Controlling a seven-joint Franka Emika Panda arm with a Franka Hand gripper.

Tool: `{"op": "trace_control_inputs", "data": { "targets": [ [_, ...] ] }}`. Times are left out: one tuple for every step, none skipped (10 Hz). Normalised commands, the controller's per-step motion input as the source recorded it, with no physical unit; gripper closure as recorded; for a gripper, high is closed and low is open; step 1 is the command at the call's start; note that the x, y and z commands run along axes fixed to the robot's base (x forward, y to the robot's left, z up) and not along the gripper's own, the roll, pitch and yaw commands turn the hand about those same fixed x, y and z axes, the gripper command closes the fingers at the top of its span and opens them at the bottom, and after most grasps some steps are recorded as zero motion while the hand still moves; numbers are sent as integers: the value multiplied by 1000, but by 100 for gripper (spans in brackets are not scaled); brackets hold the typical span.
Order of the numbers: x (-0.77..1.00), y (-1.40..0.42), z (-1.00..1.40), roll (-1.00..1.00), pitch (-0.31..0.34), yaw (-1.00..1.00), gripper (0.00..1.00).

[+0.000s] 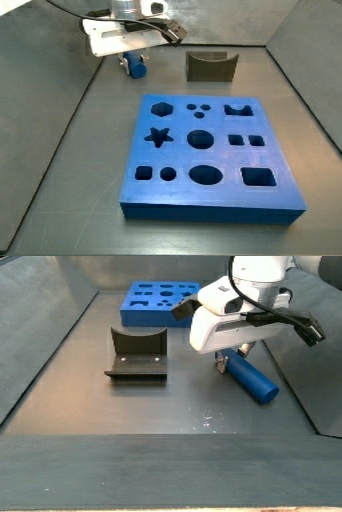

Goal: Pick up the round object. Move up. Place the round object on the fixture. Regrasp the round object. Move to above the board. Insert the round object.
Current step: Pick up the round object, then move up.

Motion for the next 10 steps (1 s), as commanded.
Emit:
{"op": "trace_control_inputs", "data": {
  "targets": [
    [0,0,0,0,0,0,100],
    [0,0,0,0,0,0,100],
    [0,0,0,0,0,0,100],
    [0,0,0,0,0,0,100],
    [0,0,0,0,0,0,100],
    [0,0,0,0,0,0,100],
    [0,0,0,0,0,0,100],
    [0,0,0,0,0,0,100],
    [0,0,0,0,0,0,100],
    [0,0,948,0,0,0,100]
  ]
}}
